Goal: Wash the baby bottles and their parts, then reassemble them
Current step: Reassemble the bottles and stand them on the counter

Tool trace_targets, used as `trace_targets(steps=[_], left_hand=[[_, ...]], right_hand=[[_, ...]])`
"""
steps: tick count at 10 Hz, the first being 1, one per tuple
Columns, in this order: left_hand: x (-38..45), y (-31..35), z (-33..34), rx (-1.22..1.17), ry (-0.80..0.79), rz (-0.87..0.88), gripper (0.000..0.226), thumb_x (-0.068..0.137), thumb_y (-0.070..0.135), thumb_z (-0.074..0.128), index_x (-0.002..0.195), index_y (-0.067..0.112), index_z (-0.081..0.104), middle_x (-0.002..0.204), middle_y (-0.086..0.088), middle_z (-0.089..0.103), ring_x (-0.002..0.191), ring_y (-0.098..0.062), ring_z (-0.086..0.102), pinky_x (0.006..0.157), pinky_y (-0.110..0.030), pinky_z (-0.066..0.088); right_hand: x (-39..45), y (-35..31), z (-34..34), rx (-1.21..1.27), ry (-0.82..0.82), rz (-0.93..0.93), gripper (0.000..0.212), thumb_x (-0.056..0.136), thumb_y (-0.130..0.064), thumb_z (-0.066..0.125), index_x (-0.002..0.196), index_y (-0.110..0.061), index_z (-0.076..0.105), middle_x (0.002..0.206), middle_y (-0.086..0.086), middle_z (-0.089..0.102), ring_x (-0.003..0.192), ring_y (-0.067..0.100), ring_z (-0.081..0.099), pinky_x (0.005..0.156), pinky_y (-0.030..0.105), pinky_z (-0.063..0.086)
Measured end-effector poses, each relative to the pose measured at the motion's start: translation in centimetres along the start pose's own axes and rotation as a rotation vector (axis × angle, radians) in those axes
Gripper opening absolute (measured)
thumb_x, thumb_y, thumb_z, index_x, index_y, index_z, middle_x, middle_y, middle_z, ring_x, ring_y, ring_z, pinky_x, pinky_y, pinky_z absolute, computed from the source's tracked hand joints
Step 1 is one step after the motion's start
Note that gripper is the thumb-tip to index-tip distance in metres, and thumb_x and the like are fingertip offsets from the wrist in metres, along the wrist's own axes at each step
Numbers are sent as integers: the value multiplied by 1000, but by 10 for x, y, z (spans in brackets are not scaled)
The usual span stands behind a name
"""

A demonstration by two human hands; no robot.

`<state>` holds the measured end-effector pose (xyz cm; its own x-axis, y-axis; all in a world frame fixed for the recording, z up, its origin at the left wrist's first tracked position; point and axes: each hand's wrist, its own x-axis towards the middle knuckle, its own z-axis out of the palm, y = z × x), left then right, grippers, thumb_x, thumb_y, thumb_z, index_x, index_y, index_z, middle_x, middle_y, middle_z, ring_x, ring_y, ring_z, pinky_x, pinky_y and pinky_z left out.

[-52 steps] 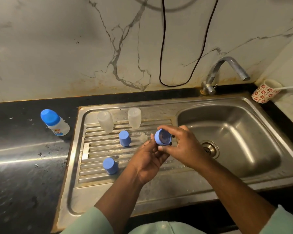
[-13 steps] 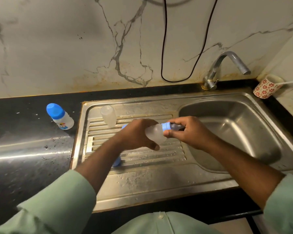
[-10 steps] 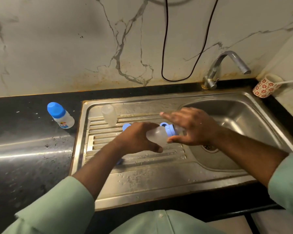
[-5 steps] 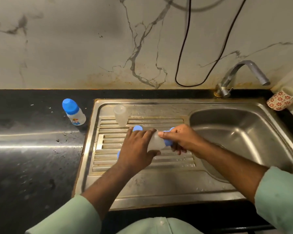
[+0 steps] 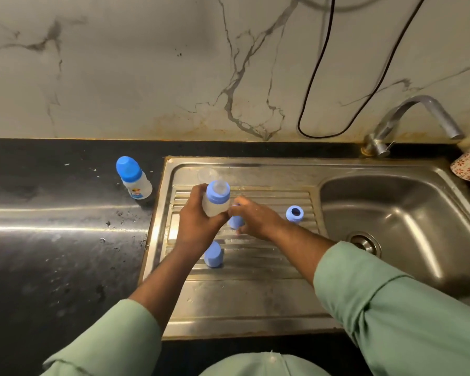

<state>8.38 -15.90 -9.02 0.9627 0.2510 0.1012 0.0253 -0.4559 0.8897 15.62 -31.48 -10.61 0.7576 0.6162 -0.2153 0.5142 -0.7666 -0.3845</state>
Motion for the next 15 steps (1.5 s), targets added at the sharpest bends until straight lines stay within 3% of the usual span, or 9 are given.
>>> trace_targets(steps=[2,3,4,5,6,8,10,12,15], left_hand=[[1,-6,0,-41,24,-21,61,76,24,87,123,35,50,105,30,57,95,13,57,78,-11,43],[0,1,8,-71,11,-46,62,76,27,87,125,35,49,105,29,57,94,11,58,75,-6,42],[-5,9,19,-63,-18,-13,64,76,26,87,124,40,47,103,34,54,93,20,54,72,0,41],[-8,13,28,-54,-47,14,66,74,26,89,126,40,52,104,37,56,95,22,55,73,1,41],[-10,16,36,-25,-96,31,69,70,22,91,131,30,60,99,27,63,86,11,57,71,1,39],[-11,26,39,63,-129,96,75,68,21,92,136,22,61,105,17,60,89,6,49,71,5,34],[-16,37,36,95,-182,105,78,73,28,89,143,22,54,124,4,68,106,-16,62,88,-20,46],[-40,41,34,15,-96,107,72,74,22,89,140,20,58,115,0,73,101,-22,67,90,-39,55],[-17,-9,-31,-80,216,69,65,72,21,89,131,15,61,122,4,65,113,-10,59,94,-23,49]], right_hand=[[-57,26,-111,940,205,59,38,71,-24,84,106,-28,71,99,-1,69,67,23,71,58,25,56],[-98,56,-140,1454,154,18,34,75,-21,80,108,-22,69,96,2,70,74,12,69,60,21,56],[-109,55,-113,213,8,390,30,81,-25,74,109,-26,63,106,2,62,90,16,61,75,31,53],[-112,39,-121,172,359,167,41,77,-22,79,116,-27,66,101,-6,54,89,11,58,67,15,47],[-119,14,-145,543,426,-23,45,75,-18,80,115,-32,66,107,-7,56,90,8,64,68,16,54],[-113,-22,-154,112,274,-110,50,78,-11,77,126,-19,62,116,3,58,103,12,53,79,15,44],[-112,-25,-148,137,230,-48,48,82,-15,75,127,-18,60,109,-6,58,94,2,49,67,-3,35],[-108,-43,-123,171,339,-77,49,78,-21,78,124,-13,63,115,4,67,96,10,58,76,5,37],[-72,-74,-44,611,289,25,117,65,-39,86,144,-59,1,138,-7,49,81,7,64,74,20,56]])
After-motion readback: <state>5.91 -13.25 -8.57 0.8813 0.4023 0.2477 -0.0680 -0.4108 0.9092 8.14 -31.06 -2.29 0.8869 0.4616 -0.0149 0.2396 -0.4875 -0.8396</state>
